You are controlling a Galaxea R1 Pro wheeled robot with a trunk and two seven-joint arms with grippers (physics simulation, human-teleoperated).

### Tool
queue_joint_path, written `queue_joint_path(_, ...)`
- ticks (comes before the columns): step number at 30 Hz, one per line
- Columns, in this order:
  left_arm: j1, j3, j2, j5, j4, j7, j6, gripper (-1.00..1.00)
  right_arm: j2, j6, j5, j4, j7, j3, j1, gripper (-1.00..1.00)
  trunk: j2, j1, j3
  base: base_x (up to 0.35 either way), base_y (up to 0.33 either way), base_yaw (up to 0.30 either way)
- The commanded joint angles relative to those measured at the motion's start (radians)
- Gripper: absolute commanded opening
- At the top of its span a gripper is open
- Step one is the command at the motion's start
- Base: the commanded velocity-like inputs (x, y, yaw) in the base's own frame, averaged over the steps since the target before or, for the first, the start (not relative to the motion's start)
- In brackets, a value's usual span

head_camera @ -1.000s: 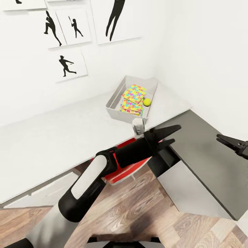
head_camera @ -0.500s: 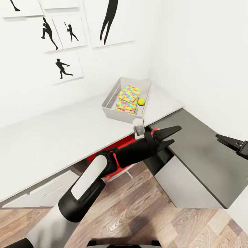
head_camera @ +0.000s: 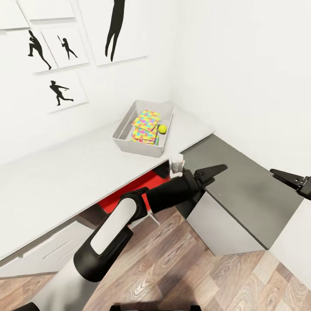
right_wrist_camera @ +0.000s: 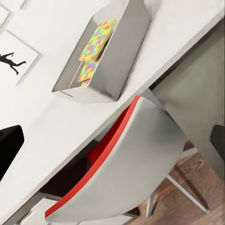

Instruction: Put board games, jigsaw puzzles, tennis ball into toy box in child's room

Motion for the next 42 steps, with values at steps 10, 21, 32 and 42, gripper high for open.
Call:
queue_joint_path(10, 0.007, 0.003, 0.003, -0.024, 0.007, 0.007, 0.001, 1.00, -0.004, 0.005, 0.005, 0.004, -0.049, 0.003, -0.003, 1.00, -0.002, 0.001, 0.010, -0.002, 0.000, -0.225)
queue_joint_path(21, 0.063, 0.013, 0.011, -0.109, 0.032, 0.062, 0.002, 1.00, 0.001, 0.005, 0.004, 0.024, -0.272, 0.056, 0.001, 1.00, -0.002, 0.001, 0.022, 0.000, 0.000, -0.233)
queue_joint_path(32, 0.275, 0.040, 0.079, -0.200, 0.069, 0.123, -0.005, 1.00, -0.005, 0.005, 0.005, 0.049, -0.416, 0.145, 0.184, 1.00, -0.002, 0.001, 0.034, 0.000, 0.000, -0.235)
queue_joint_path(42, 0.482, 0.077, 0.140, -0.379, 0.097, 0.091, -0.067, 1.00, 0.000, 0.005, 0.037, 0.056, -0.430, 0.203, 0.239, 1.00, -0.002, 0.001, 0.045, 0.000, 0.000, -0.236)
